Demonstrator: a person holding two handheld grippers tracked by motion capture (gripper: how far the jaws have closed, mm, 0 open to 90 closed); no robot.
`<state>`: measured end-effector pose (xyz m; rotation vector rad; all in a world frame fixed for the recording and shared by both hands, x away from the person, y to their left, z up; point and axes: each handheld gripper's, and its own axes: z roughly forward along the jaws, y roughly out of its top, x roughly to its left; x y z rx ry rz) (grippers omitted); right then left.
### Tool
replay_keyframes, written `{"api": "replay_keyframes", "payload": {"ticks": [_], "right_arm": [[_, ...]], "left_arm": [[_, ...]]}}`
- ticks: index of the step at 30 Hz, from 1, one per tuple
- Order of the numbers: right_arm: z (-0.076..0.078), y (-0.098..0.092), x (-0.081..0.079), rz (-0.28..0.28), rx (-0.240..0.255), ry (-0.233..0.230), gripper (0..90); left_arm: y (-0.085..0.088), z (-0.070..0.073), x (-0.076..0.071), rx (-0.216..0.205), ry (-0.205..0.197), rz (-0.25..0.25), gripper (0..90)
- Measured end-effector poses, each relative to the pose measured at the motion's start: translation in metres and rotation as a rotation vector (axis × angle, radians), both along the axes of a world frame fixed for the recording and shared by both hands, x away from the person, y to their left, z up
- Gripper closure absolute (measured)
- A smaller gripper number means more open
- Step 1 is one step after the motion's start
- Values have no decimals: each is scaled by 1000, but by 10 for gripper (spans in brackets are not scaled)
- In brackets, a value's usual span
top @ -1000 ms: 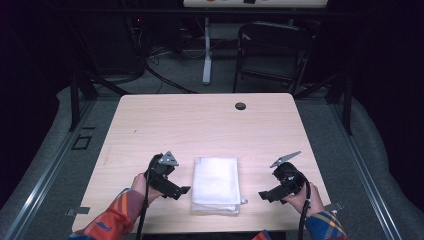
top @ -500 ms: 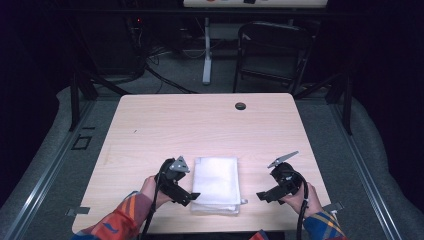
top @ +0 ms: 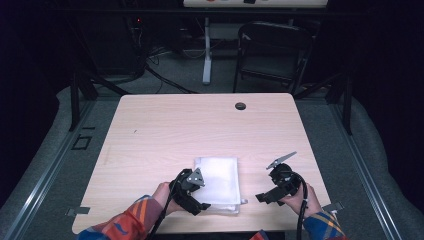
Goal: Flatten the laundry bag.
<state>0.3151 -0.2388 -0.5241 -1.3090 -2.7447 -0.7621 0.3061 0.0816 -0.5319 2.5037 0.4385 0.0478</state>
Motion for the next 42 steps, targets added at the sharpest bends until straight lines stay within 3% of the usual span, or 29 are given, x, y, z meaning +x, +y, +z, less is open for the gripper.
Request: {"api": "replay_keyframes", "payload": {"ticks": [5,13,18,22,23,29,30,38,42], "right_arm": [[0,1,0,4,5,3,51],[-1,1,-1,7,-7,1,54],[-2,4,-2,12,-5,9,68],[-3,4,-2,9,3,12,69],[-2,3,-1,19,-18,13,69],[-2,5,-1,15,5,24,70],[-3,5,-1,22,-12,21,71],[-4,6,-1,21,-3,23,87],[-4,7,-2,18,3,18,94]], "left_arm": [[-1,-8,1,26,0,-1,332],[-4,-14,-1,56,-14,-21,401],[-6,-11,-5,41,-55,-49,503],[-7,-13,-6,46,-32,-76,556],[-8,-15,-6,49,-22,-87,577],[-13,-22,-7,80,-15,-113,624],[-14,-22,-7,84,-17,-120,634],[-14,-22,-6,89,-34,-101,762],[-13,-21,-4,74,-20,-84,815]]}}
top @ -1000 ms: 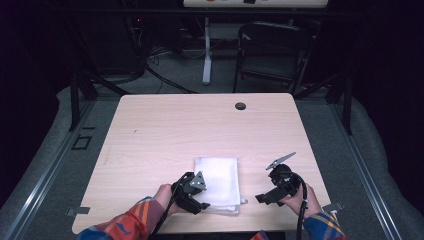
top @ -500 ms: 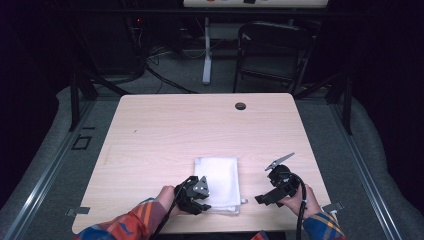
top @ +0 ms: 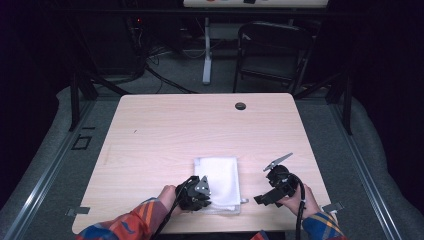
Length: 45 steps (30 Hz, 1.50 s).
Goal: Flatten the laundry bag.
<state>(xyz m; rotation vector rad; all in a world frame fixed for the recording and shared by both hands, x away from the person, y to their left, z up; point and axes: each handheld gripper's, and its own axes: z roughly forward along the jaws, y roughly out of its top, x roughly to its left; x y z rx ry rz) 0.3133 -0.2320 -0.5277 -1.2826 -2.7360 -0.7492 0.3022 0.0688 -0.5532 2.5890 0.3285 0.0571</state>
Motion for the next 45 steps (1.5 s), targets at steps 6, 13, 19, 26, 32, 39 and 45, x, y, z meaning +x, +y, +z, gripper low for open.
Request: {"api": "replay_keyframes", "payload": {"ticks": [6,13,19,26,32,39,45], "right_arm": [[1,0,0,10,-18,-10,131],[1,3,-3,-3,9,-23,152],[1,9,-5,9,9,-21,197],[1,22,-8,73,0,-3,392],[2,37,-13,113,24,-31,707],[7,59,-20,161,41,-113,853],[-2,77,-20,198,44,-159,900]], "left_arm": [[2,4,2,-21,13,14,837],[5,14,4,-68,3,32,841],[9,22,6,-103,12,46,840],[12,29,7,-134,-1,64,841],[16,33,10,-164,-5,97,841],[18,35,13,-178,6,125,840],[19,35,14,-169,3,148,839]]}}
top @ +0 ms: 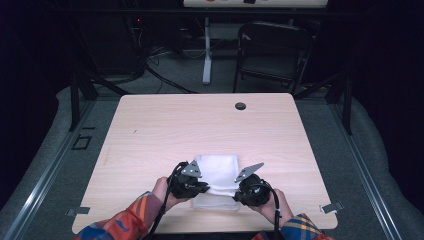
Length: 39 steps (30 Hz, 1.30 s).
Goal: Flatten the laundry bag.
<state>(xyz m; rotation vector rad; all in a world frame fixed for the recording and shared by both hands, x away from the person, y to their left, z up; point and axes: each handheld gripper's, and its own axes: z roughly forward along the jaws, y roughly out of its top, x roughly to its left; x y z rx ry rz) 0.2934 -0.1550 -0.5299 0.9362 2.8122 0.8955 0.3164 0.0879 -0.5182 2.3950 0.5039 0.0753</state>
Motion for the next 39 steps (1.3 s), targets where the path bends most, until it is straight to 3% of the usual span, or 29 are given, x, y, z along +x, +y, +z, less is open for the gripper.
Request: {"api": "replay_keyframes", "payload": {"ticks": [2,5,9,11,13,17,24,39], "right_arm": [[-4,3,0,-3,7,0,900],[-18,9,3,30,-47,19,900],[-28,12,3,34,-60,22,900],[-29,13,4,39,-57,19,900],[-30,14,4,48,-62,8,900],[-31,12,4,40,-41,8,900],[-31,13,2,53,-51,-7,900],[-30,13,4,53,-60,6,900]], "left_arm": [[0,-1,1,-15,10,-3,838],[1,-2,1,-23,23,13,838],[1,-3,3,-19,38,16,838],[1,-2,3,5,31,26,838],[1,-3,5,-10,50,24,838],[3,-2,9,-2,62,36,836],[6,1,16,-7,81,51,835],[6,12,40,-18,77,92,837]]}}
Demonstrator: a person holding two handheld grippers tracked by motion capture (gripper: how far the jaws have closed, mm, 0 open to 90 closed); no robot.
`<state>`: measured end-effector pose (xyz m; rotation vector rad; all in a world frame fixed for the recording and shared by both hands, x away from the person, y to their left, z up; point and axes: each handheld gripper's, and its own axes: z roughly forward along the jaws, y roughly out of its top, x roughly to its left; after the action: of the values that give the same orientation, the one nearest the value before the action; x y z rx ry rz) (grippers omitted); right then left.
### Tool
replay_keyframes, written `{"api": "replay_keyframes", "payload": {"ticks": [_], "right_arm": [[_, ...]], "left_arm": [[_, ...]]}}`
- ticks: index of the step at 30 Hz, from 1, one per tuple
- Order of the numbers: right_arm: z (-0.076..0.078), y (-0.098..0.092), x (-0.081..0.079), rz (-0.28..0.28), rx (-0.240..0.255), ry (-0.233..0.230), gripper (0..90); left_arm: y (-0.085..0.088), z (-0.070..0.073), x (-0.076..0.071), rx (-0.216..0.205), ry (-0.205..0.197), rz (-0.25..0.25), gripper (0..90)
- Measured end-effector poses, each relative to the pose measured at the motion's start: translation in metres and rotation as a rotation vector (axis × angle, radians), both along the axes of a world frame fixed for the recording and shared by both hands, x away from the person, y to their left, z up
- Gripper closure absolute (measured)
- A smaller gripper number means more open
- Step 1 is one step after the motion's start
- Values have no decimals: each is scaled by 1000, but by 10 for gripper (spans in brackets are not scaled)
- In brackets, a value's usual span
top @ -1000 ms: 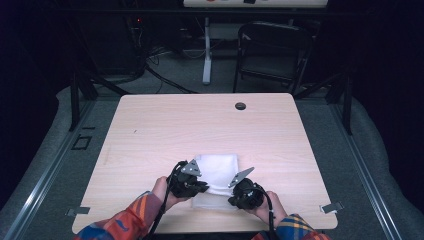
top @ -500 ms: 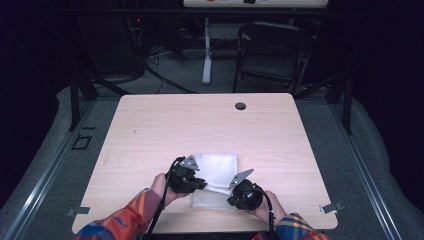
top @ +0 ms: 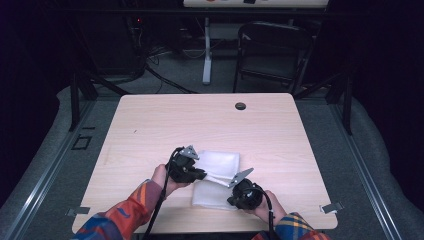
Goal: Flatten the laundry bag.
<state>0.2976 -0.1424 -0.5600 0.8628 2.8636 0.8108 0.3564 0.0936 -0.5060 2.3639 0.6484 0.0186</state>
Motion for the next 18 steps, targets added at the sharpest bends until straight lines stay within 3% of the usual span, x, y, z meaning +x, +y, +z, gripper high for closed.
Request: {"api": "replay_keyframes", "payload": {"ticks": [9,18], "right_arm": [[0,0,0,-8,3,6,900],[0,0,0,4,-5,6,900]], "left_arm": [[-1,16,16,-16,-31,21,837],[-3,34,27,-5,-79,31,837]]}}
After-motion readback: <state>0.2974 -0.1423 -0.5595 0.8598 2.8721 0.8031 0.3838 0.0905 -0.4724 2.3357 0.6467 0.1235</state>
